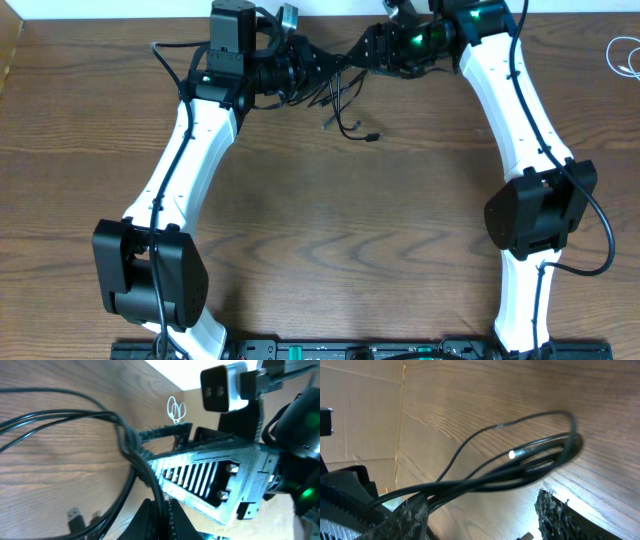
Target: Untangle cables
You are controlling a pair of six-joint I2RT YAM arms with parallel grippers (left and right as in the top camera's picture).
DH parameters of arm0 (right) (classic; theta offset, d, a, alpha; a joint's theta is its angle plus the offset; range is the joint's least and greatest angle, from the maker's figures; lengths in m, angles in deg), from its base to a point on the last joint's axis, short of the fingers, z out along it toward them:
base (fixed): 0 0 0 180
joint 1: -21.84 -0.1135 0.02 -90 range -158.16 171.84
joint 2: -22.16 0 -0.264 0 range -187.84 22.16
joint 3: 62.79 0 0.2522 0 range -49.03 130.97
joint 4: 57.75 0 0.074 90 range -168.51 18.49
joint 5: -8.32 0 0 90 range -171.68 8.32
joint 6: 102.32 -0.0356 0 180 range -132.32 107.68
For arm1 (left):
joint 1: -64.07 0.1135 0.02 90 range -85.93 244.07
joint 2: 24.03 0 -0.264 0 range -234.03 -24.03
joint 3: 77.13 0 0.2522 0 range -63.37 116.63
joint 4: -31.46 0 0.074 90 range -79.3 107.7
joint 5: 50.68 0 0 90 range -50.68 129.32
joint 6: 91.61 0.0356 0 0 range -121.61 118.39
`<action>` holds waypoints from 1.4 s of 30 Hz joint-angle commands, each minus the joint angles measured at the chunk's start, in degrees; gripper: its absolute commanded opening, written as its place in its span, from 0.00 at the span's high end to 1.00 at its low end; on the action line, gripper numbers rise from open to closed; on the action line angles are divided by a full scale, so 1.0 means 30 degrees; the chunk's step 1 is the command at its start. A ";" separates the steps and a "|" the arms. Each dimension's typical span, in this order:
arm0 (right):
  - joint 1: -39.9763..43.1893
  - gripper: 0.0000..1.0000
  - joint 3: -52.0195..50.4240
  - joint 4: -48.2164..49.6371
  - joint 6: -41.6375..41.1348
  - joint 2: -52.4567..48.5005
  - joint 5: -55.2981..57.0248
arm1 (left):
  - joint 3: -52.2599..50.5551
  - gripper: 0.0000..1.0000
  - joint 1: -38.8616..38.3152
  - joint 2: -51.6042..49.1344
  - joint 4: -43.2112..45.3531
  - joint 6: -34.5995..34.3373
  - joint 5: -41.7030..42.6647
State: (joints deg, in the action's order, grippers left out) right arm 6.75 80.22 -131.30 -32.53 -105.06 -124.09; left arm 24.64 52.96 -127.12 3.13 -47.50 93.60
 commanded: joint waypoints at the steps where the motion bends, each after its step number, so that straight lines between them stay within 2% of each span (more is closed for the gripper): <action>1: -0.0539 0.35 -0.0022 0.0576 -0.1260 -0.0211 -0.0415 | 0.0124 0.93 0.0000 0.0007 0.0729 -0.1115 0.1122; 11: -0.1406 0.38 -0.0423 0.2266 -0.3344 -0.0583 0.0648 | 0.0124 0.93 0.0007 0.0007 0.3220 -0.3191 0.2317; 17: -0.1078 0.42 -0.0503 0.2222 -0.3388 -0.0765 0.1224 | 0.0124 0.92 0.0197 0.0007 0.4583 -0.4051 0.2987; 18: -0.0940 0.49 -0.0510 0.1974 -0.3381 -0.0765 0.1756 | 0.0124 0.92 0.0321 0.0007 0.5049 -0.4277 0.3177; 21: -0.0481 0.79 -0.0517 0.1202 -0.2739 -0.0765 0.3271 | 0.0124 0.93 0.0852 0.0007 0.5486 -0.4386 0.3264; 24: 0.0080 0.99 -0.0517 0.0423 -0.1428 -0.0765 0.4095 | 0.0117 0.93 0.1450 0.0007 0.5457 -0.4175 0.3257; 28: 0.0896 0.99 -0.0510 -0.0335 0.0852 -0.0568 0.3708 | 0.0117 0.93 0.2346 0.0007 0.4918 -0.2943 0.2841; 32: 0.2004 0.99 -0.0510 -0.1239 0.2645 0.0073 0.2922 | 0.0117 0.93 0.3235 0.0007 0.1632 -0.0539 0.0525; 37: 0.3869 0.99 -0.0510 -0.2412 0.2761 0.0809 0.3031 | 0.0117 0.93 0.4051 0.0007 -0.2623 0.2441 -0.2922; 42: 0.6062 0.99 -0.0510 -0.3825 0.2244 0.0852 0.4583 | 0.0117 0.92 0.4575 0.0007 -0.4262 0.4109 -0.3621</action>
State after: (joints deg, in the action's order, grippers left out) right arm 20.93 78.93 -141.20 -26.06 -105.67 -114.06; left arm 24.51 65.72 -127.12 -8.52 -41.80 86.65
